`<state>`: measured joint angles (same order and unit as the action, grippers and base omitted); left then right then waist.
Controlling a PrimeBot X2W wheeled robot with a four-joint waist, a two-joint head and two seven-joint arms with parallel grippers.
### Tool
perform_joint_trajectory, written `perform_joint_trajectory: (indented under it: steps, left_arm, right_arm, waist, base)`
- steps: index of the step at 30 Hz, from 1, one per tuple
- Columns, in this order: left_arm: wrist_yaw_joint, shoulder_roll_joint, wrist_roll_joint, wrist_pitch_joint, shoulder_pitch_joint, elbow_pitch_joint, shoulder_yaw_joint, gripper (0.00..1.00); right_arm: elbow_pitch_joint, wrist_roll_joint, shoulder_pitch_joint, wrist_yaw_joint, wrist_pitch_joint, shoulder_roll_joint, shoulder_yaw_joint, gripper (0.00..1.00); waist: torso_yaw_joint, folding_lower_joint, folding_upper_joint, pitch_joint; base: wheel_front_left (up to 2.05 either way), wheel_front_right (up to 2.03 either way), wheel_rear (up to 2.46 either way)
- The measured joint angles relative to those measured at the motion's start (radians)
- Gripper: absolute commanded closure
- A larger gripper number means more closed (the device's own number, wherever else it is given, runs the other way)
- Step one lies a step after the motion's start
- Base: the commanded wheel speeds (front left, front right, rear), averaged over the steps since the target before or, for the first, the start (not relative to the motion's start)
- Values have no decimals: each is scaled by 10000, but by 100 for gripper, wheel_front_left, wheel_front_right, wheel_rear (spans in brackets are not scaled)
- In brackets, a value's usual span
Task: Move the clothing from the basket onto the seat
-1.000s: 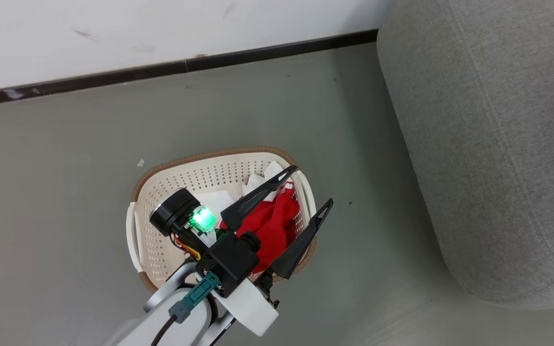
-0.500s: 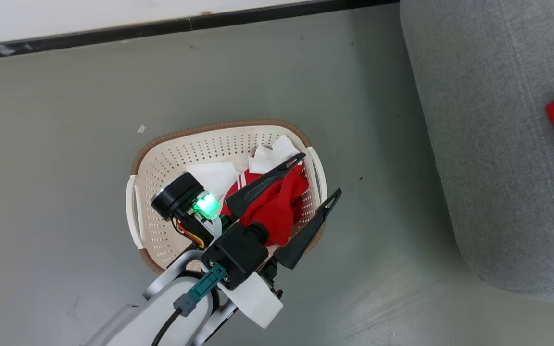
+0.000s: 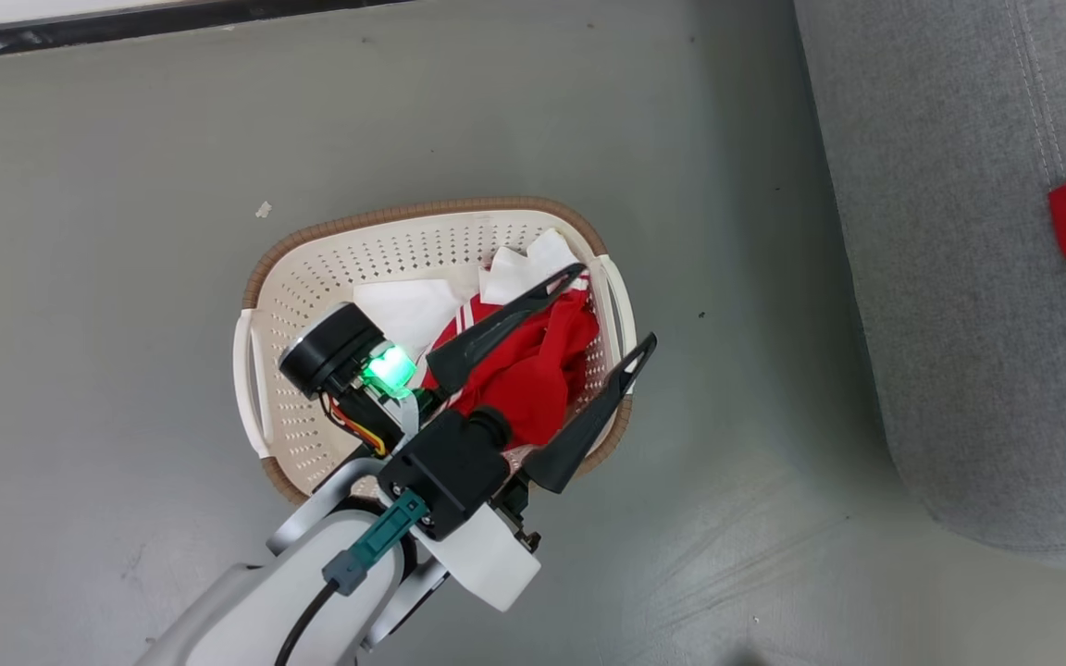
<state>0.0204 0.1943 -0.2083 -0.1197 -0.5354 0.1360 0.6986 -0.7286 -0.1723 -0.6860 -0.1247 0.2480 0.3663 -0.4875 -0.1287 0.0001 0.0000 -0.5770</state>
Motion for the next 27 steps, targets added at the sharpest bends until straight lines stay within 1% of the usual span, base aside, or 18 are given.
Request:
perform_joint_trajectory:
  steps: [1,2,3,4,5,15,27]
  left_arm:
    - [2,4,0,-59,-35,-17,-13,0]
    - [2,2,0,-63,-72,-29,-23,0]
    - [2,0,0,-81,-98,-42,-23,0]
    - [4,-4,0,-121,-104,-61,-23,0]
    - [2,-6,0,-150,-104,-90,-25,0]
    - [12,-8,-17,-328,-104,-408,-40,0]
    - [10,-8,-155,-637,-95,-777,-244,0]
  right_arm:
    - [19,0,0,0,0,-50,23,51]
    - [81,0,-2,0,0,-82,35,29]
    - [182,0,-5,0,0,-86,46,13]
    - [290,0,-18,0,0,-82,48,1]
    - [397,-2,-39,0,0,-79,50,0]
    - [1267,-159,64,0,17,-146,199,0]
    - [2240,-523,1805,0,29,-303,633,0]
  waist:
    - [-23,0,0,-8]
    - [-47,-1,1,-9]
    - [-70,-1,0,-6]
    - [-94,0,0,0]
    - [-120,0,0,8]
    - [-429,0,0,223]
    - [-914,-1,0,718]
  base:
    - [0,0,0]
    - [0,0,0]
    - [0,0,0]
    - [0,0,0]
    - [0,0,0]
    - [0,0,0]
    - [0,0,0]
